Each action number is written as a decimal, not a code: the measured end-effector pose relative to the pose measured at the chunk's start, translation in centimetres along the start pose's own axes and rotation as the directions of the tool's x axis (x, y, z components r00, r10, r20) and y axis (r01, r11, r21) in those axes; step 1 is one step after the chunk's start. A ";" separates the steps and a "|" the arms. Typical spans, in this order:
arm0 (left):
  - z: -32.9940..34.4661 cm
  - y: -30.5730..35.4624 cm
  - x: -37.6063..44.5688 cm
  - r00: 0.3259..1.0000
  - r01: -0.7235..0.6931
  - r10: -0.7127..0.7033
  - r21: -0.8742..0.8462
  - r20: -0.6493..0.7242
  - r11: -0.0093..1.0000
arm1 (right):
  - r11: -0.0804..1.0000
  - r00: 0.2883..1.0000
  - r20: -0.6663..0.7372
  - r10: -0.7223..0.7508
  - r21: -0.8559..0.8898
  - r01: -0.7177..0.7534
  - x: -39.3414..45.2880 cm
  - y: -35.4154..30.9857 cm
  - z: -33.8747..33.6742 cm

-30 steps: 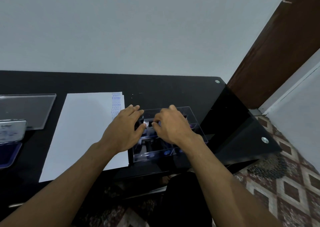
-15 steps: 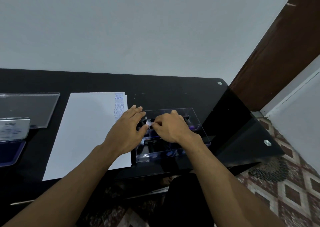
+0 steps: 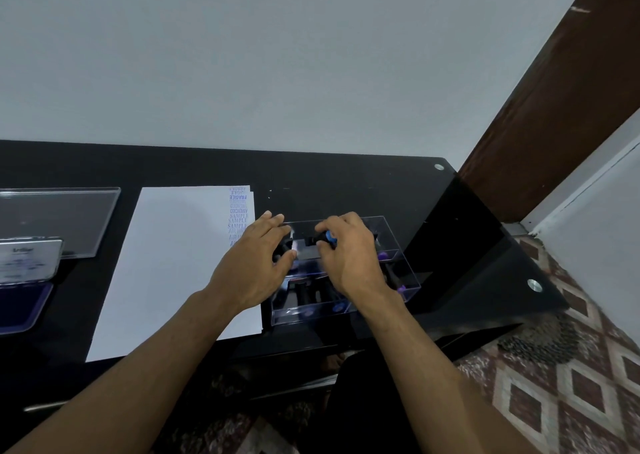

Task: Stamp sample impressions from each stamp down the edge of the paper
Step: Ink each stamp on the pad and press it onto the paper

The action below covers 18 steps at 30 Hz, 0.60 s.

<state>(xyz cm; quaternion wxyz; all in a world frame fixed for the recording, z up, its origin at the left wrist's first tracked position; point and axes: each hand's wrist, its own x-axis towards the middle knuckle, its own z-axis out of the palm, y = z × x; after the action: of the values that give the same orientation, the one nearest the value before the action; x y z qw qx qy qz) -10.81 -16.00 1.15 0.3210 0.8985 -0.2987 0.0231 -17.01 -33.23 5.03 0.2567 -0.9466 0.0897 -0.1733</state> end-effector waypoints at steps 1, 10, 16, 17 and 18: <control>0.0 0.0 0.0 1.000 0.000 0.000 0.001 0.000 1.000 | 1.000 1.000 -0.014 0.008 0.020 -0.008 -0.2 0.0 0.1; 0.0 -0.1 0.1 1.000 0.001 -0.001 0.025 0.007 1.000 | 0.999 0.996 -0.088 0.022 0.027 -0.019 -1.2 -0.8 0.3; -1.9 -1.5 -1.6 0.999 0.048 -0.047 0.049 -0.022 0.998 | 0.997 0.992 -0.129 -0.013 0.068 0.022 -1.4 -2.9 0.9; -2.4 -2.1 -2.1 0.998 0.065 -0.064 0.060 -0.023 0.996 | 0.997 0.991 -0.129 -0.019 0.074 0.028 -1.4 -3.5 1.2; -2.9 -2.8 -2.7 0.996 0.087 -0.085 0.077 -0.027 0.993 | 0.996 0.992 -0.128 -0.023 0.079 0.033 -1.4 -4.2 1.6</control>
<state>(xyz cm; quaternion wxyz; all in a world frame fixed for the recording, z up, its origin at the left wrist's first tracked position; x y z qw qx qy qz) -11.04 -11.16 1.28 0.2900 0.9220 -0.2546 0.0314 -17.32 -28.57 5.49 0.2862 -0.9236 0.0853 -0.2403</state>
